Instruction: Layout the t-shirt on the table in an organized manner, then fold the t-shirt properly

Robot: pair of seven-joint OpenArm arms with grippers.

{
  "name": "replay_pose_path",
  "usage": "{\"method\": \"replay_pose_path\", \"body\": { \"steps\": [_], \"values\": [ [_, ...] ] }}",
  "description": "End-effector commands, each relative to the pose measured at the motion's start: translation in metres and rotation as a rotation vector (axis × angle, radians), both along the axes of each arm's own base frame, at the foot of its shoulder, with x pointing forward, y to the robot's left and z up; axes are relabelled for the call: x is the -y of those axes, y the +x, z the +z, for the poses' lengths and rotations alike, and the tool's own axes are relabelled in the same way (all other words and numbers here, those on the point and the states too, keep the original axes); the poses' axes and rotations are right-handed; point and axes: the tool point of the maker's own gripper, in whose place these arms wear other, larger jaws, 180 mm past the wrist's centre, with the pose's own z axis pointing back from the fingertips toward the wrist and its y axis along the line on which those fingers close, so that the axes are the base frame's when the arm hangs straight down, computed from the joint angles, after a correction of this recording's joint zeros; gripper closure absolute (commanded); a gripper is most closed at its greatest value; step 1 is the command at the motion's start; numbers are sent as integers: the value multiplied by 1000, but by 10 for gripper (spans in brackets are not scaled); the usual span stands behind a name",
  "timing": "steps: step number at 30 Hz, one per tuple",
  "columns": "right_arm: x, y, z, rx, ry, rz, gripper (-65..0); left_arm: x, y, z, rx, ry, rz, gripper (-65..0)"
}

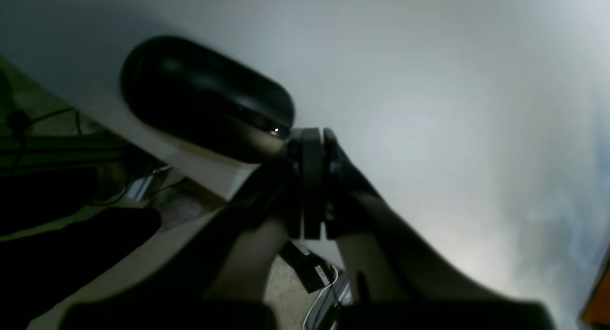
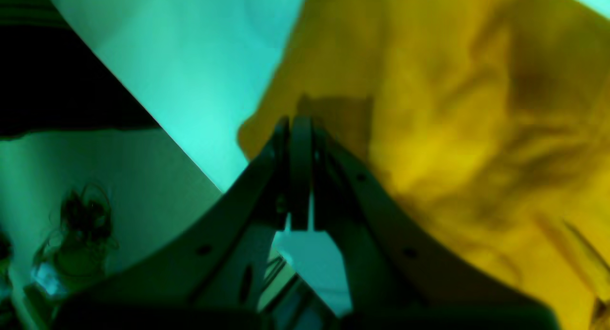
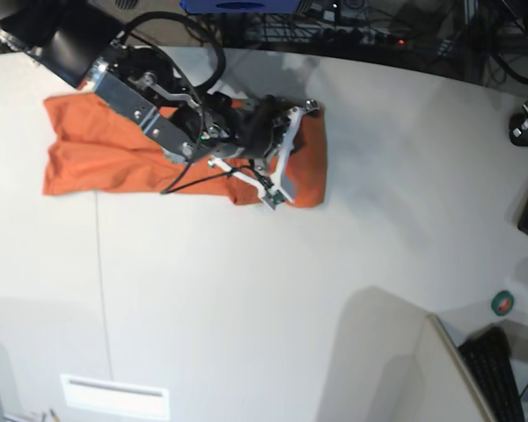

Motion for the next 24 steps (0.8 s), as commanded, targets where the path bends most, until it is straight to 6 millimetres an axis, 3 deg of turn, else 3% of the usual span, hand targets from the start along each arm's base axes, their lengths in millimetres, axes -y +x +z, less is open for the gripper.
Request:
{"method": "replay_pose_path", "body": {
  "steps": [1,4,8,11,15,19,24],
  "values": [
    [-2,4,-1,5,-1,-2,0,-9,9,16,40,37,-13,0],
    [8,1,-25,-40,-58,-20,0,-9,8,16,38,36,-12,0],
    [17,10,-34,20,-110,-21,0,-9,8,15,37,35,-11,0],
    [10,9,-24,38,-89,-6,0,-9,8,15,37,35,-11,0],
    [-5,5,6,62,-36,39,0,-9,8,16,38,35,-11,0],
    [-22,3,19,62,-3,59,0,-9,8,16,38,35,-11,0],
    [-31,14,-2,98,-99,65,0,-9,8,16,38,35,-11,0]
  ]
}}
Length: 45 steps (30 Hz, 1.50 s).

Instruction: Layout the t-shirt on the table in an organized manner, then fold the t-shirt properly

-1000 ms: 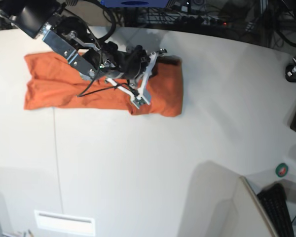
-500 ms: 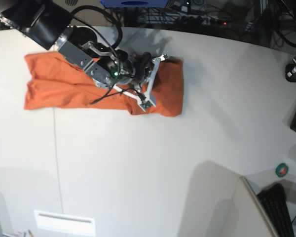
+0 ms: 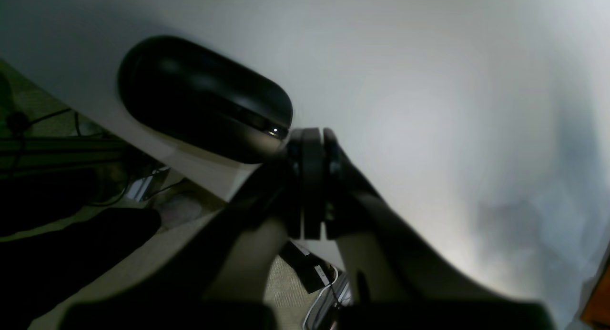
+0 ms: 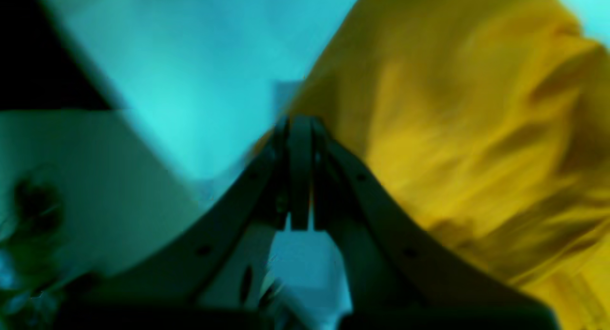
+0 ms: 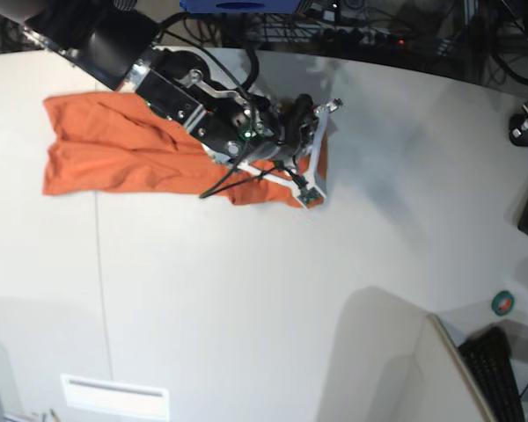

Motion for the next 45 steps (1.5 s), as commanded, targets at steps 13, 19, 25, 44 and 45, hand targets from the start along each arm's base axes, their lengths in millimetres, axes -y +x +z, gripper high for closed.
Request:
{"method": "replay_pose_path", "body": {
  "steps": [13,19,25,44,45],
  "values": [
    [-14,10,9,63,-11,18,0,-10,10,16,41,36,-12,0],
    [-25,6,18,48,4,31,0,-10,10,16,41,36,-12,0],
    [-21,-10,-23,36,-66,67,0,-12,9,18,44,40,-5,0],
    [3,51,-12,98,-106,-18,0,-12,10,18,45,40,-5,0],
    [7,50,-21,92,-121,-25,0,-12,10,18,45,39,-7,0]
  ]
}}
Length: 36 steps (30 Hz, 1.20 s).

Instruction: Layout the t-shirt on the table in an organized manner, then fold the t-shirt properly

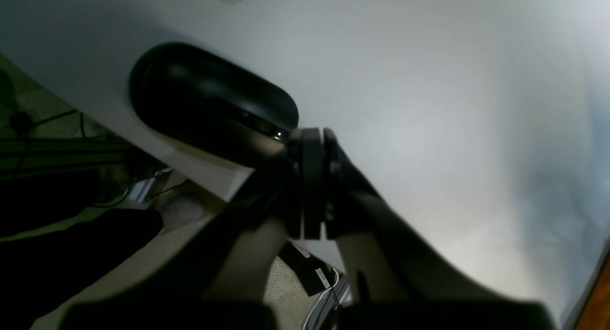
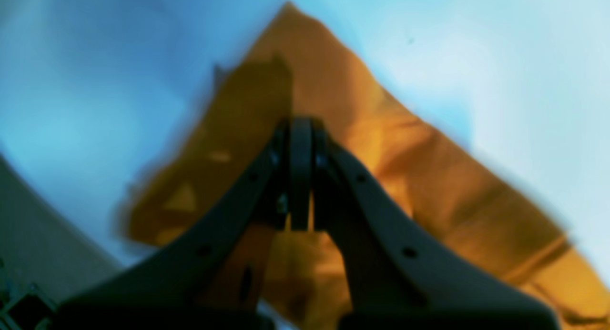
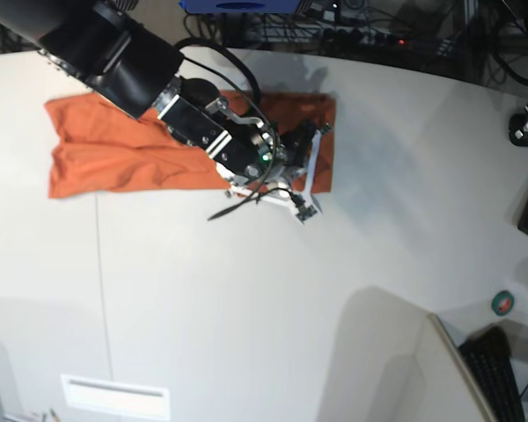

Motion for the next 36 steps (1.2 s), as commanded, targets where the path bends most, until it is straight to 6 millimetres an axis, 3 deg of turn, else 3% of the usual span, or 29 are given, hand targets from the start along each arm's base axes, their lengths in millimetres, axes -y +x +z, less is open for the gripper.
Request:
{"method": "replay_pose_path", "body": {
  "steps": [1,4,8,10,13,16,18,20,24,26,28,31,36],
  "values": [
    [-9,12,10,37,30,-2,0,-8,8,15,37,34,-14,0],
    [-9,19,23,59,46,-1,0,-7,9,14,35,32,-18,0],
    [15,39,52,58,100,-110,0,-8,9,15,37,34,-16,0],
    [39,48,49,51,98,-188,0,-8,8,16,38,35,-14,0],
    [59,49,30,44,59,-219,0,-8,8,15,38,33,-14,0],
    [72,45,8,24,23,-245,0,-7,8,15,38,32,-13,0],
    [76,45,4,25,20,-254,0,-6,9,14,37,31,-17,0],
    [69,46,14,46,54,-250,0,-5,9,13,37,29,-18,0],
    [88,65,63,164,162,-327,0,-4,9,12,36,25,-19,0],
    [122,80,85,219,200,-443,0,-3,9,12,36,24,-18,0],
    [177,84,96,229,220,-615,0,0,8,11,36,23,-23,0],
    [244,71,110,147,294,-755,-27,27,18,2,32,-3,-81,0],
    [319,35,120,105,435,-751,-338,80,34,-17,-18,-40,-251,0]
  ]
}}
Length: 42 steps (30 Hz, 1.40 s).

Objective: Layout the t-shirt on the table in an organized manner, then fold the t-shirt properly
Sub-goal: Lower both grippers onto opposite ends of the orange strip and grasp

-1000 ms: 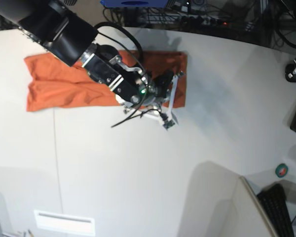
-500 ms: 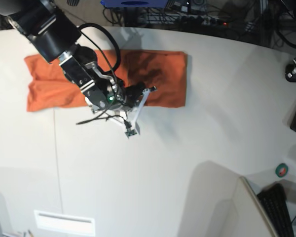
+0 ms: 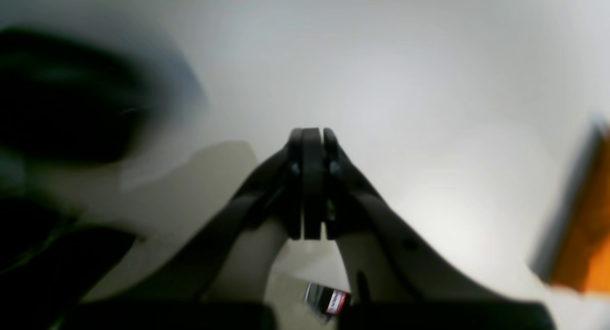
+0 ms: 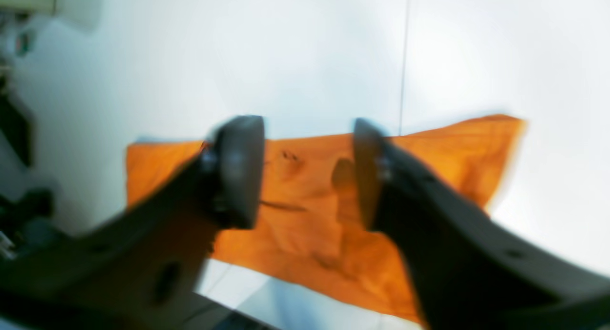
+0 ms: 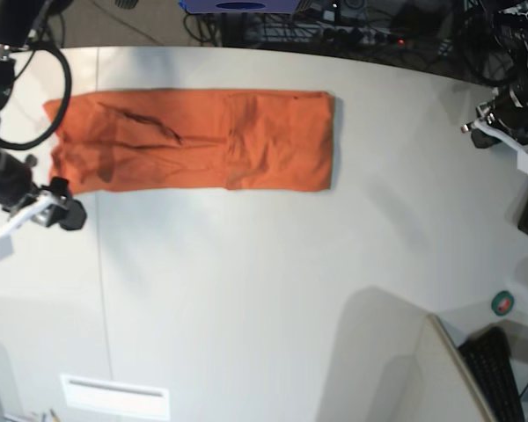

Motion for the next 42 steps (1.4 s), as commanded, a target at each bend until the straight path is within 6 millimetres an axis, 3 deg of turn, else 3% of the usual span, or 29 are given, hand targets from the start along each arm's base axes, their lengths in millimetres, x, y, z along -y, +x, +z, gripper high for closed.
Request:
{"method": "replay_pose_path", "body": {
  "steps": [1,2,4,9,13,16,20,24,28,35,42],
  "values": [
    [16,-5,1,-3,15,-25,-395,-2,12,13,37,31,-33,0],
    [32,-13,-3,-29,25,-45,-468,9,17,11,35,24,-66,0],
    [57,-27,-12,-64,35,-75,-551,30,31,7,43,0,-118,0],
    [90,-41,-35,-80,26,-92,-555,92,52,-7,55,-94,-213,0],
    [90,-40,-60,-127,44,-66,-555,150,65,-14,64,-169,-313,0],
    [72,-36,-76,-141,62,-18,-555,179,71,-18,70,-214,-355,0],
    [50,-34,-90,-155,74,30,-555,198,71,-35,98,-259,-340,0],
    [33,-37,-96,-173,73,86,-555,199,57,-61,41,-274,-286,0],
    [20,-47,-104,-211,75,134,-555,207,48,-67,18,-283,-303,0],
    [2,-56,-113,-232,97,160,-555,253,44,-68,9,-333,-387,0],
    [9,-48,-120,-232,120,102,-399,259,46,-67,22,-346,-381,0]
  ]
}}
